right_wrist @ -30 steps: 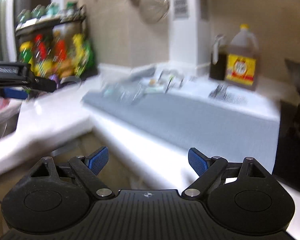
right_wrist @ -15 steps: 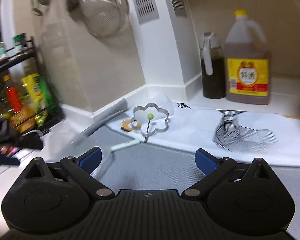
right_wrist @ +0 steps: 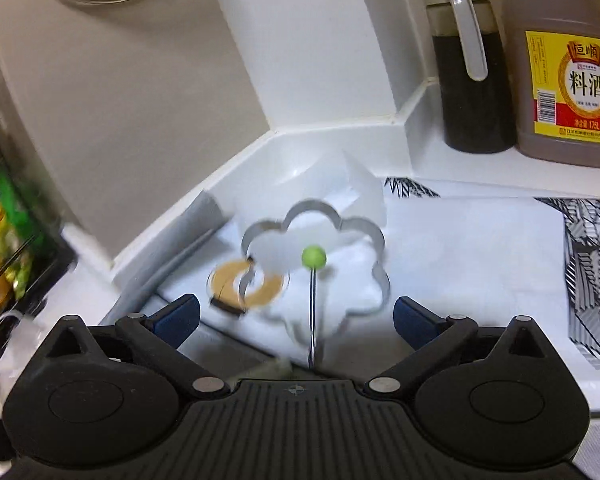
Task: Collect trash
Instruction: 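Grasp the flower-shaped cookie cutter with the right gripper while the left grasps the clear plastic bag, then carry the cookie cutter and plastic bag down over the bin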
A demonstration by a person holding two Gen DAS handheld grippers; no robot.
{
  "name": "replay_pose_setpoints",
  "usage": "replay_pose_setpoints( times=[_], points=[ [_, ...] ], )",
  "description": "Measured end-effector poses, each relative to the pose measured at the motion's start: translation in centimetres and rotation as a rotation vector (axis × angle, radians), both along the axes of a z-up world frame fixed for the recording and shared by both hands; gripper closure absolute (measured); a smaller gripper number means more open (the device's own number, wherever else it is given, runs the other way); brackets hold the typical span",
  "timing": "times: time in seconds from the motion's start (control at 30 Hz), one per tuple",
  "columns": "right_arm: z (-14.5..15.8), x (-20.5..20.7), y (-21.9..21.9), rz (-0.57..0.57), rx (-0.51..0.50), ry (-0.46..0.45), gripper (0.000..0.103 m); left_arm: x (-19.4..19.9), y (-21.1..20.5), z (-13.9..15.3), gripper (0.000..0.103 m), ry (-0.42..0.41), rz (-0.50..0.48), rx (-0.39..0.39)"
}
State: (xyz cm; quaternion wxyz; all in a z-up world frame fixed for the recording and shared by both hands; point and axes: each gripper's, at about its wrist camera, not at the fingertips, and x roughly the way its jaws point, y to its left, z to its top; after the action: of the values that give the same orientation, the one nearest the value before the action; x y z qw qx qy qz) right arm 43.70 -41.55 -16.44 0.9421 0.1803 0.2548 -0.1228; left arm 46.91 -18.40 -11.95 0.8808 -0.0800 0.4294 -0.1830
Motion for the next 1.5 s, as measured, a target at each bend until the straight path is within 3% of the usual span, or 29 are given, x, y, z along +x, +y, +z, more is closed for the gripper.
replay_pose_setpoints(
  times=[0.03,0.07,0.1,0.13,0.17,0.3,0.47,0.8,0.93,1.07,1.17,1.5],
  points=[
    [-0.1,0.4,0.2,0.007,-0.025,0.001,0.001,-0.1,0.1,0.1,0.01,-0.013,0.006,-0.005],
    [-0.2,0.7,0.5,0.011,-0.056,0.007,0.014,-0.3,0.2,0.3,0.036,-0.027,0.012,-0.003],
    [-0.1,0.8,0.9,-0.001,-0.091,0.015,0.022,-0.4,0.2,0.5,0.053,-0.032,0.005,0.005],
    [0.0,0.6,0.9,0.009,-0.099,0.008,0.022,-0.6,0.3,0.7,0.082,-0.032,-0.001,0.011],
    [0.1,0.3,0.8,0.022,-0.093,-0.002,0.022,-0.8,0.6,1.0,0.098,-0.035,0.002,0.009],
    [1.1,-2.1,1.1,-0.003,-0.153,-0.045,0.022,-2.0,1.9,2.5,0.102,-0.078,0.015,-0.012],
    [3.6,-7.3,0.6,-0.041,-0.09,-0.103,0.022,-5.4,4.0,5.3,0.102,-0.142,0.011,-0.056],
    [7.5,-23.0,3.7,0.056,-0.144,-0.254,0.022,-18.1,10.1,9.0,0.102,-0.273,-0.039,-0.108],
    [7.8,-30.4,5.3,0.131,-0.155,-0.264,0.022,-24.1,12.8,8.2,0.102,-0.28,-0.053,-0.069],
    [7.1,-36.5,7.5,0.238,-0.15,-0.205,0.021,-29.8,15.4,6.3,0.102,-0.292,-0.04,-0.001],
    [6.4,-40.1,9.9,0.304,-0.15,-0.159,0.021,-32.9,16.7,4.7,0.102,-0.252,-0.035,0.044],
    [2.5,-44.6,15.8,0.381,-0.118,-0.014,0.021,-40.3,18.7,-0.1,0.102,-0.145,-0.101,0.063]
  ],
)
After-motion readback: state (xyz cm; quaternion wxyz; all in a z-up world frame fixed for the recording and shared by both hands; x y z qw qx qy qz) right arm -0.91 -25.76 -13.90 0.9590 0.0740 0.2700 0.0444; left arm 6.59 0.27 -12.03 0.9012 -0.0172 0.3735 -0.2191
